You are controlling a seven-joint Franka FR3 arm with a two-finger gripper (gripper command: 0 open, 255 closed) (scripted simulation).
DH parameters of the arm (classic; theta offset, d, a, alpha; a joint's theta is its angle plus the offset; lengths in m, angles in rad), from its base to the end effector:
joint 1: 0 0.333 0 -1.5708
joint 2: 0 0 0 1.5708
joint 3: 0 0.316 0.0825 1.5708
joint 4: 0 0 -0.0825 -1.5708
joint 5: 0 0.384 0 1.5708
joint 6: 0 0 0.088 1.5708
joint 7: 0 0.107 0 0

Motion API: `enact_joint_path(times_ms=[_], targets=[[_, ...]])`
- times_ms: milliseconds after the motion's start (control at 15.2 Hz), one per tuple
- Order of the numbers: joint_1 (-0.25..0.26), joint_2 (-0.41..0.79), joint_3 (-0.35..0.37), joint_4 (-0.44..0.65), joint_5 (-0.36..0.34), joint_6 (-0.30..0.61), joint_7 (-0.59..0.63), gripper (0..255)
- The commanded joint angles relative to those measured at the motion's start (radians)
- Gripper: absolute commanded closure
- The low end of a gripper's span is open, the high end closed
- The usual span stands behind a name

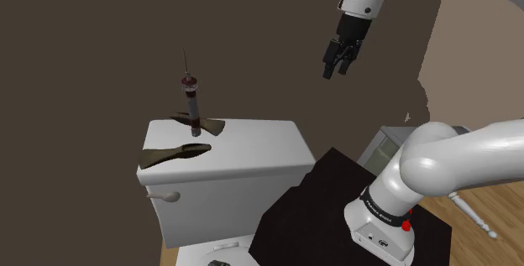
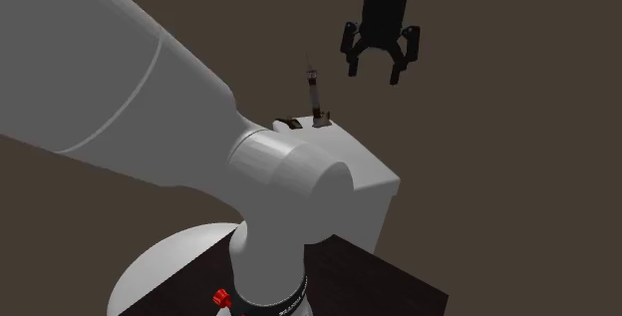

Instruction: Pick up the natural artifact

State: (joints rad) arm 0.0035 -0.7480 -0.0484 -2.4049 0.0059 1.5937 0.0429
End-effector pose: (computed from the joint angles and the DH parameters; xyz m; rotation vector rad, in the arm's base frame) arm 0.3160 -0.0169 0.5573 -3.0994 0.1150 0.0993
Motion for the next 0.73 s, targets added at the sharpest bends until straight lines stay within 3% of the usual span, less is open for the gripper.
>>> enact_joint_path(times_ms=[0, 660], targets=[[0.000, 0.000, 0.000, 0.000, 0.000, 0.000, 0.000, 0], [0.129, 0.289, 0.053, 0.054, 0.040, 0.259, -0.147, 0]])
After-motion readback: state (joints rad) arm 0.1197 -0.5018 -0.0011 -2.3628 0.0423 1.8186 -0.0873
